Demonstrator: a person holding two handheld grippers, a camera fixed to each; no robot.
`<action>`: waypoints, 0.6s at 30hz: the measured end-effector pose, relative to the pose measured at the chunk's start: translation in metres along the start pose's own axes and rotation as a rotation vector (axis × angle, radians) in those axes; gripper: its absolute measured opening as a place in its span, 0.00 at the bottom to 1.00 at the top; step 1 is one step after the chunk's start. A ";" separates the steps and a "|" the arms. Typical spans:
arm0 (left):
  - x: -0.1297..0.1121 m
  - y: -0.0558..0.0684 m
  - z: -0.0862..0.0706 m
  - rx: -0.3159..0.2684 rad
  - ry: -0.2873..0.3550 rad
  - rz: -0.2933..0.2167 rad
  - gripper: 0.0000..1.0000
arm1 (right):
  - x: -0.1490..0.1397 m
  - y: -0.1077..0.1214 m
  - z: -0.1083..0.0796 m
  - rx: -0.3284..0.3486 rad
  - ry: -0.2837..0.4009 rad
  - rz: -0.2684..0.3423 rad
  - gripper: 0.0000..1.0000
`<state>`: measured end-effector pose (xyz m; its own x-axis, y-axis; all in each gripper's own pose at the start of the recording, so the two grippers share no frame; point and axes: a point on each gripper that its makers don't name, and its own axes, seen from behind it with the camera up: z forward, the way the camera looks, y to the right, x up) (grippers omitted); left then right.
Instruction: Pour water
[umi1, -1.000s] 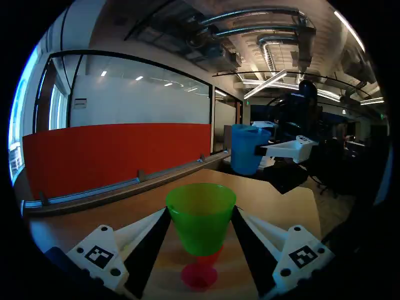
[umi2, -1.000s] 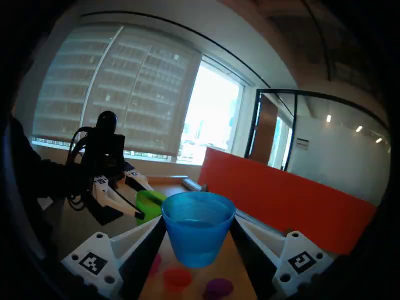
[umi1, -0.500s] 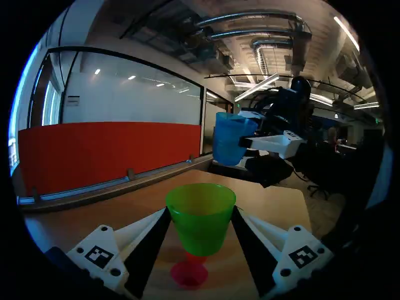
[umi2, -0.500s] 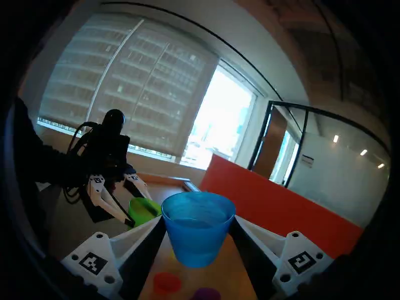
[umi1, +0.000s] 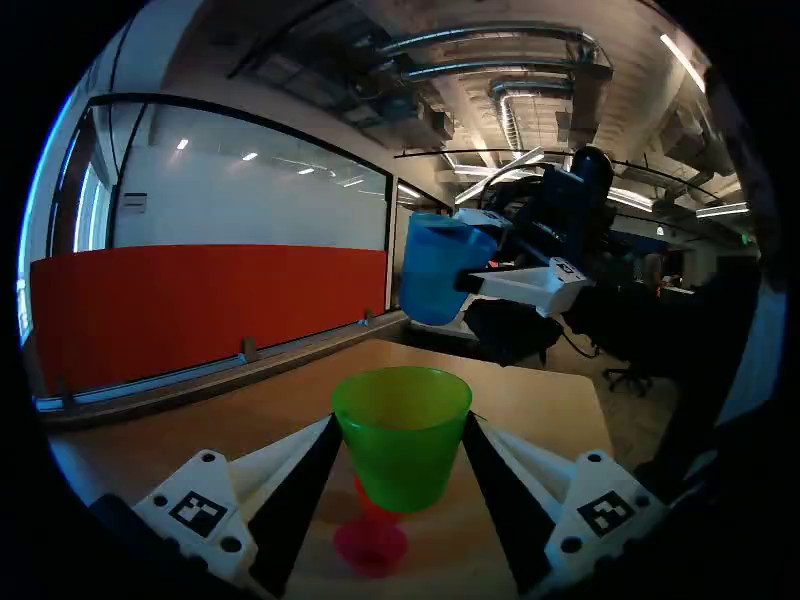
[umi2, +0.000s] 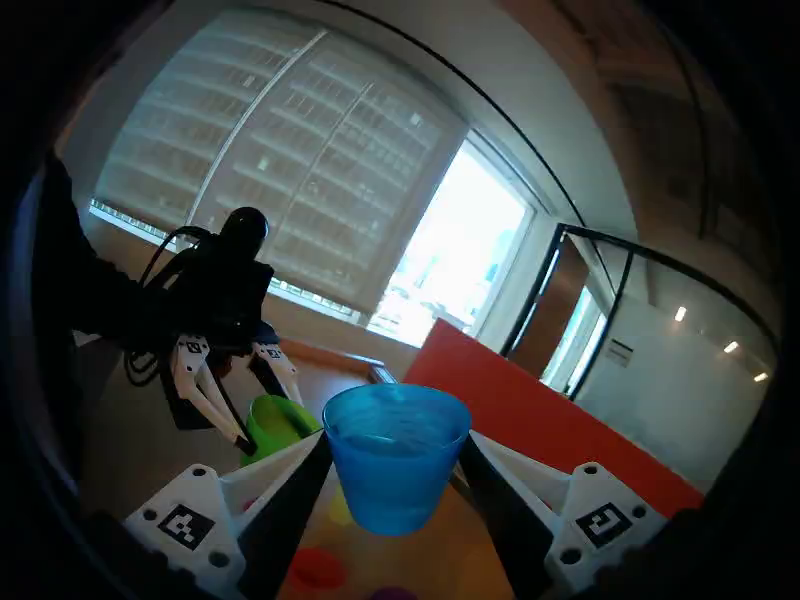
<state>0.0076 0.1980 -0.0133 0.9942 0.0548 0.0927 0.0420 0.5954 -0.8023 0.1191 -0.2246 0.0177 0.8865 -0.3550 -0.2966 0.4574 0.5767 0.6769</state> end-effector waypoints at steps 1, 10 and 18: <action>0.000 0.001 0.000 -0.003 0.000 0.001 0.85 | 0.001 0.000 0.001 0.002 0.000 -0.007 0.89; -0.002 0.006 -0.004 -0.018 -0.006 0.016 0.85 | 0.006 -0.001 0.011 0.012 0.008 -0.064 0.89; 0.000 0.010 -0.005 -0.029 0.002 0.020 0.85 | 0.013 -0.002 0.016 0.013 0.017 -0.123 0.89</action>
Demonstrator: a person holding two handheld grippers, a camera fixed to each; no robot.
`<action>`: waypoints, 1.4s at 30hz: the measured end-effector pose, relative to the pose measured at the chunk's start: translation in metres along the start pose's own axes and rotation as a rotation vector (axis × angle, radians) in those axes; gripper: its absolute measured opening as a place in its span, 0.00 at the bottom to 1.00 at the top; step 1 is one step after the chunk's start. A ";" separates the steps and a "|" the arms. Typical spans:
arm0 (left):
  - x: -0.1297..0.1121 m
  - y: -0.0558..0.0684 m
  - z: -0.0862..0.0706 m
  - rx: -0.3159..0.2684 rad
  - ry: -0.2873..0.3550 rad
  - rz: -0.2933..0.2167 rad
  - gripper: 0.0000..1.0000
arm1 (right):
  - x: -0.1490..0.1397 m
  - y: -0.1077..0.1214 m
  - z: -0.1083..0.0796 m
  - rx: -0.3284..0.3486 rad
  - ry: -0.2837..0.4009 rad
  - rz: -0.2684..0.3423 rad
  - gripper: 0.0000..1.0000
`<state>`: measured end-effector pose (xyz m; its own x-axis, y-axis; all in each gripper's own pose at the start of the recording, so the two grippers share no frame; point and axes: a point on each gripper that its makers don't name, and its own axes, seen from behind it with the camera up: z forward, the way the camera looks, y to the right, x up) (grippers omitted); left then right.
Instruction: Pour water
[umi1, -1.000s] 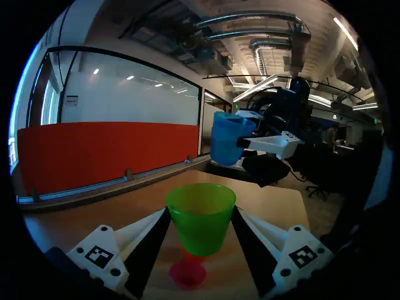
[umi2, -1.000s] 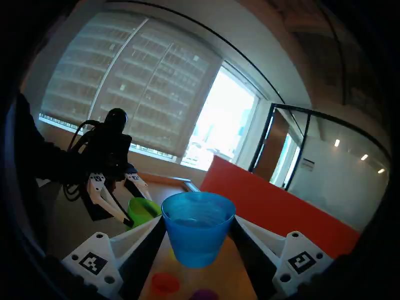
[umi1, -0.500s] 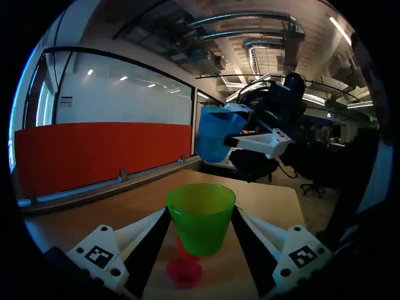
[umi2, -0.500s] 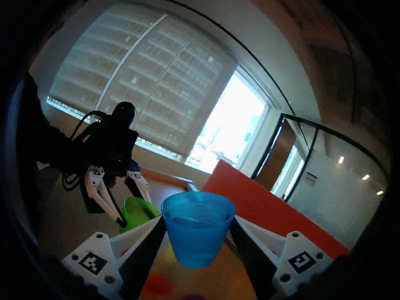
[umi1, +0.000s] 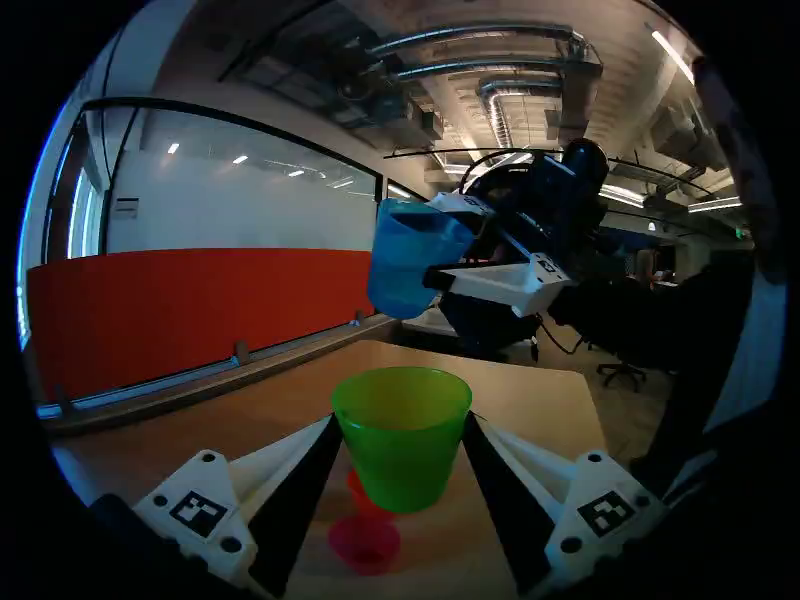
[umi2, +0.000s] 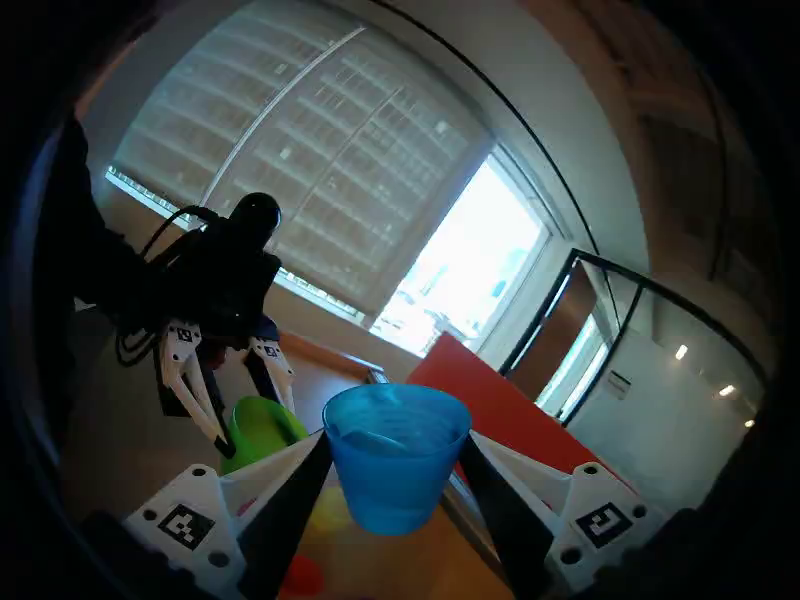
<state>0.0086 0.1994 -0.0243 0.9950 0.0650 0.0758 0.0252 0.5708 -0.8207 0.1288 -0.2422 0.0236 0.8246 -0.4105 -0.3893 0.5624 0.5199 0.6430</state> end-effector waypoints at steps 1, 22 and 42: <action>0.000 0.001 0.000 -0.002 0.000 0.001 0.85 | 0.001 0.000 0.001 0.000 0.001 -0.008 0.89; 0.006 0.017 0.002 -0.041 0.019 0.019 0.85 | 0.018 -0.002 0.009 -0.008 0.022 -0.159 0.89; 0.005 0.023 0.007 -0.062 0.040 0.018 0.85 | 0.026 0.000 0.017 -0.005 0.008 -0.272 0.90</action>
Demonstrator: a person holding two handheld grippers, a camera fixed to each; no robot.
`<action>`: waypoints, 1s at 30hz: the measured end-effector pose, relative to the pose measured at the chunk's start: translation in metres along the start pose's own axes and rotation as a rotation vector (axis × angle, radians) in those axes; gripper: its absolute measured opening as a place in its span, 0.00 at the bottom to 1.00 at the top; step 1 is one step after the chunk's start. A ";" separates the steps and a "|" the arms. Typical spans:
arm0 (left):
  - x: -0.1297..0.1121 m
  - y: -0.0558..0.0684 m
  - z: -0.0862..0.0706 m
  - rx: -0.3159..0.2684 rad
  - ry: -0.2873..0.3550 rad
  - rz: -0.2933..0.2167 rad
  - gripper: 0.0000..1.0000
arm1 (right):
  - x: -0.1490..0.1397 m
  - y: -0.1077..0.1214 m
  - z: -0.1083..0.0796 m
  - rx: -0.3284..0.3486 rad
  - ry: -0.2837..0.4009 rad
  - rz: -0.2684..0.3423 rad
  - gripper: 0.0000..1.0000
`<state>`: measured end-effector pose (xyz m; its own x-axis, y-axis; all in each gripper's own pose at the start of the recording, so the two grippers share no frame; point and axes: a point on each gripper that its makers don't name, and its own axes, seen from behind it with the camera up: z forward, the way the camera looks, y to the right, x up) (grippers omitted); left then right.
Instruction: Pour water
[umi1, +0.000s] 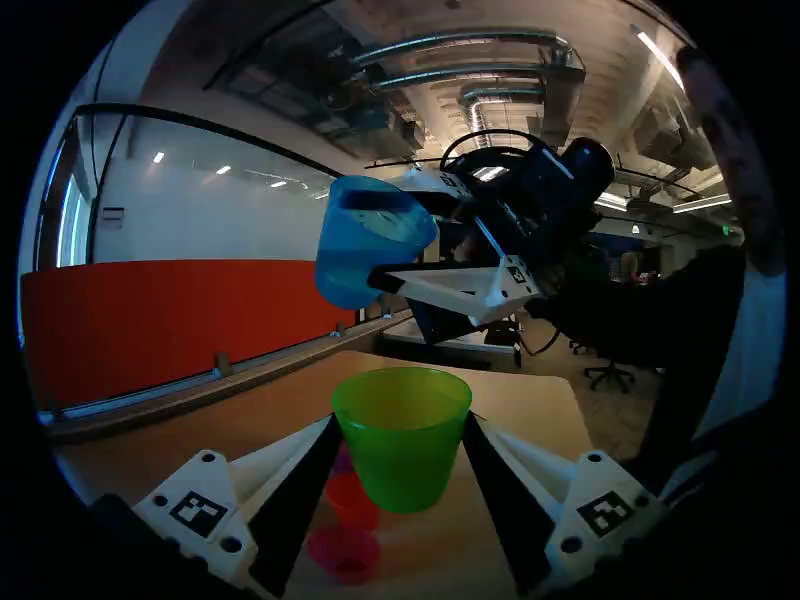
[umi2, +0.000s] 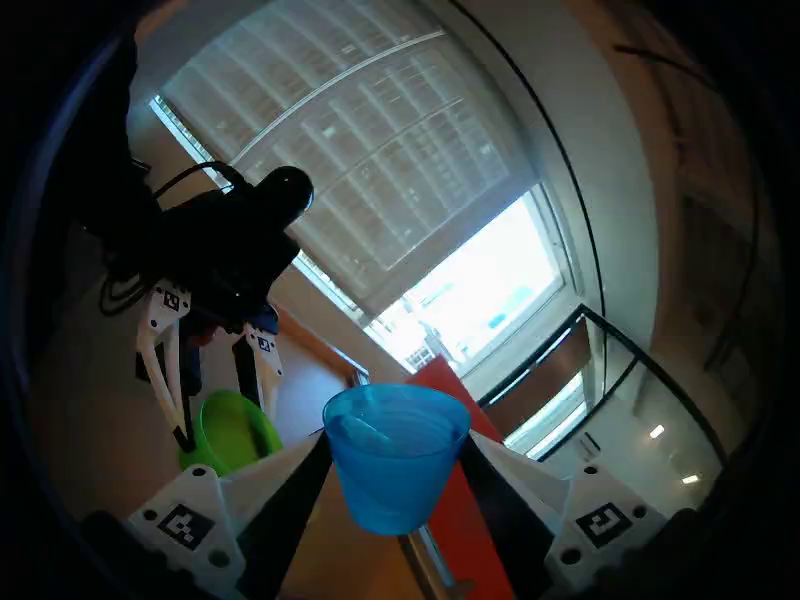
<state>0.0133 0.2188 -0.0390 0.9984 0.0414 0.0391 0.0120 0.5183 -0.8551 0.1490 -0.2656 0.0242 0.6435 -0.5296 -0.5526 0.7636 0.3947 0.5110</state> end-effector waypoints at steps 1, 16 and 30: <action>0.000 0.001 0.000 -0.001 0.000 0.000 0.85 | 0.000 0.000 0.000 0.000 -0.001 -0.006 0.90; 0.001 0.007 0.001 -0.017 -0.001 0.005 0.85 | 0.004 0.005 0.005 -0.004 -0.014 -0.119 0.90; -0.001 0.006 0.003 -0.022 -0.006 0.006 0.85 | 0.004 0.006 0.006 -0.010 -0.031 -0.217 0.90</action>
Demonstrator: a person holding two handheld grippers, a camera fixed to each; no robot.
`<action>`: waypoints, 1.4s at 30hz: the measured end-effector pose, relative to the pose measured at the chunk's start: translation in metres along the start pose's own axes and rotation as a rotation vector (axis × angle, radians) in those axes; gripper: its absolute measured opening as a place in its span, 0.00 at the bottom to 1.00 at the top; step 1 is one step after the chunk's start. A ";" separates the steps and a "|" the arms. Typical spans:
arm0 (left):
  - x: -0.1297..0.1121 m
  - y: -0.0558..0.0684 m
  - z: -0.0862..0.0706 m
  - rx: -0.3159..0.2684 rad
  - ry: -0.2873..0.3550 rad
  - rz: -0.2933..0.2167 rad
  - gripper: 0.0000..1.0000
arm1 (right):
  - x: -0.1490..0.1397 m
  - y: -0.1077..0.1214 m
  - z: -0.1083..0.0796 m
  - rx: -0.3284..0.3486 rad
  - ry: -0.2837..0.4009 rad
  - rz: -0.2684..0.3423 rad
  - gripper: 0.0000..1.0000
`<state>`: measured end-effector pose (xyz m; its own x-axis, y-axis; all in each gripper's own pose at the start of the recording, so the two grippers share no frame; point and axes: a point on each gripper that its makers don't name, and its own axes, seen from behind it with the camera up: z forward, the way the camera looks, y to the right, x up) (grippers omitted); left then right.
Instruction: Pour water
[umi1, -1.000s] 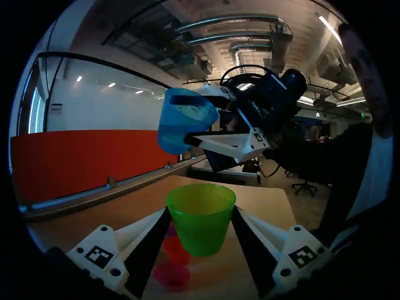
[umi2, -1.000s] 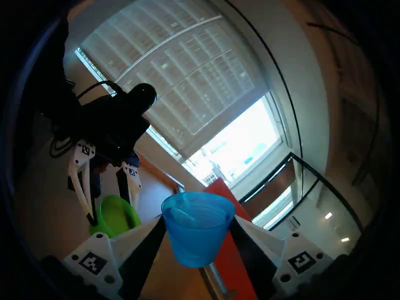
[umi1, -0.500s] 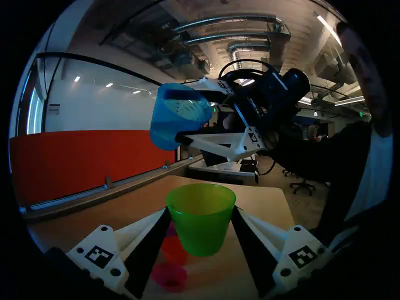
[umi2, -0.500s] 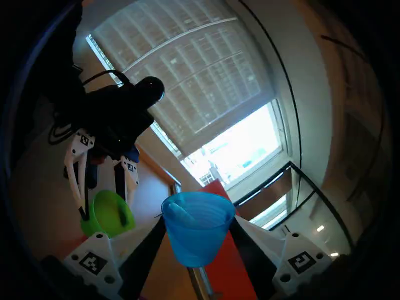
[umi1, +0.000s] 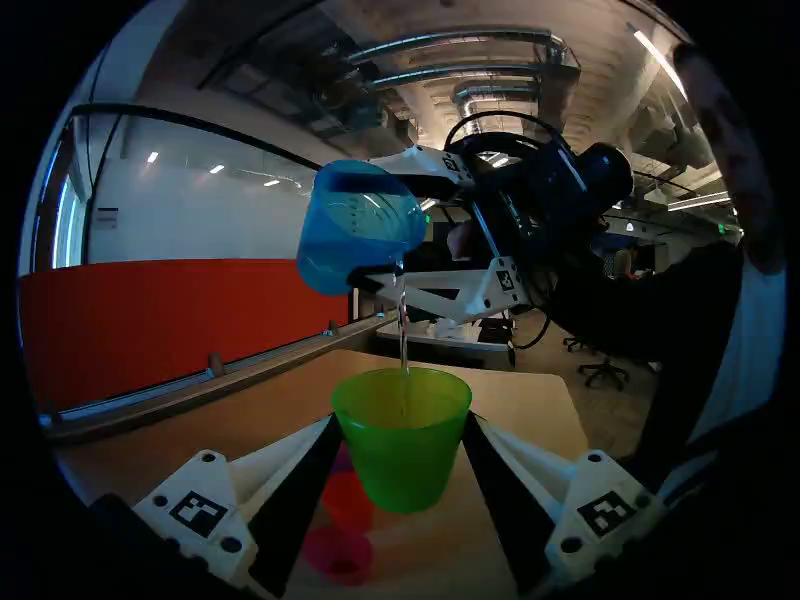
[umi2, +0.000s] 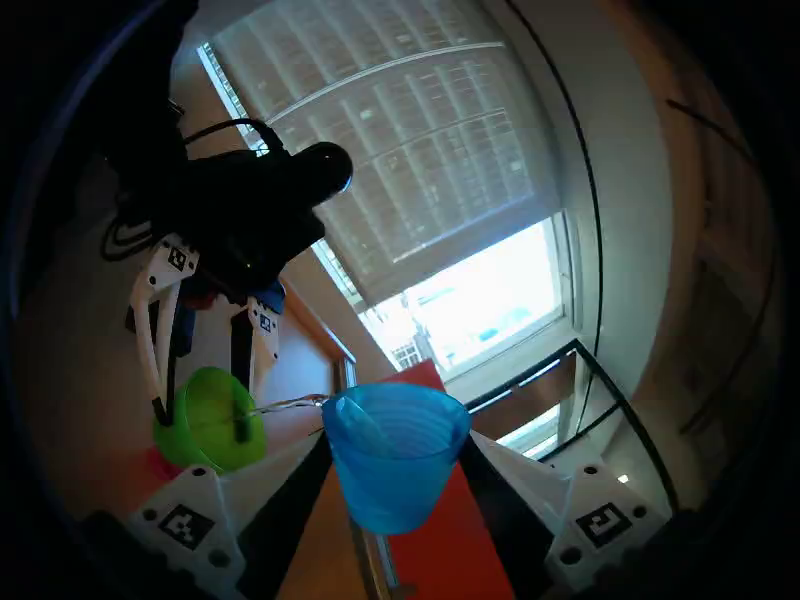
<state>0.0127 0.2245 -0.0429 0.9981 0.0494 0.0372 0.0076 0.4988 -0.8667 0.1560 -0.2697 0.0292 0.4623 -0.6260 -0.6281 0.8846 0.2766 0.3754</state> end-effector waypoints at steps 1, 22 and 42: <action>0.000 0.000 0.000 0.000 0.000 0.000 0.85 | 0.000 0.000 0.000 0.000 -0.001 -0.005 0.89; -0.002 0.001 0.001 -0.003 -0.006 0.003 0.85 | -0.006 0.006 0.001 -0.019 -0.011 -0.061 0.90; 0.001 0.003 0.002 -0.002 -0.004 0.011 0.85 | -0.003 0.011 -0.001 -0.034 -0.014 -0.115 0.89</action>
<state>0.0137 0.2280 -0.0440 0.9978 0.0584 0.0301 -0.0029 0.4969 -0.8678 0.1646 -0.2641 0.0342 0.3565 -0.6649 -0.6563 0.9336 0.2266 0.2776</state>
